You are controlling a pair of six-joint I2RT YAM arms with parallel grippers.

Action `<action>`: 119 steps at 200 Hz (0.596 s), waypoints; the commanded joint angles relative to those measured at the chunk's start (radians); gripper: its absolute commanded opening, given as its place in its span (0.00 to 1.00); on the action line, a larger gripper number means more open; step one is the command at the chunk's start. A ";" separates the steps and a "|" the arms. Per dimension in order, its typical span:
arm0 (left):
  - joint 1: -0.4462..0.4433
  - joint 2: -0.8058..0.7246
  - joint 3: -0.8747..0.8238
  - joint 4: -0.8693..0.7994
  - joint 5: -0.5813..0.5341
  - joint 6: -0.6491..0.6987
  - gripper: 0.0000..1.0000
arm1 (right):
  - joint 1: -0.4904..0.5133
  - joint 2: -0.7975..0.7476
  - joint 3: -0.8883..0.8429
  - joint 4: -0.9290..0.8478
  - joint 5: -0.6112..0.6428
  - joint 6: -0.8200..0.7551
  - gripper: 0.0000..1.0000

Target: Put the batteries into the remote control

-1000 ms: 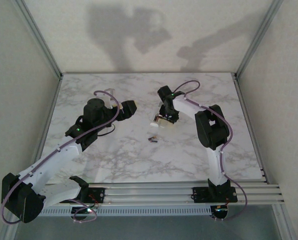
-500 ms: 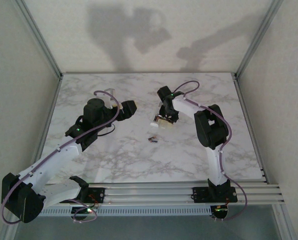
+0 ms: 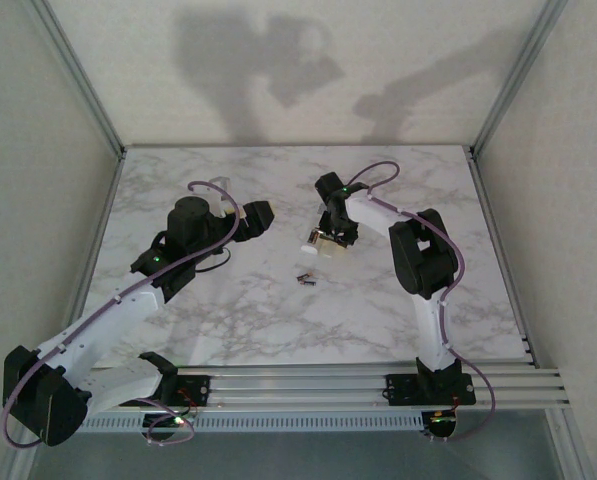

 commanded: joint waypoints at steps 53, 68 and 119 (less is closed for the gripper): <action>0.010 -0.010 -0.010 0.024 -0.012 0.007 1.00 | 0.017 -0.124 0.000 -0.046 0.071 0.012 0.27; 0.010 -0.010 -0.009 0.023 -0.012 0.007 0.99 | 0.031 -0.160 0.000 -0.043 0.105 0.034 0.27; 0.011 -0.016 -0.006 0.007 -0.028 0.009 1.00 | 0.063 -0.141 0.077 -0.041 0.195 0.075 0.27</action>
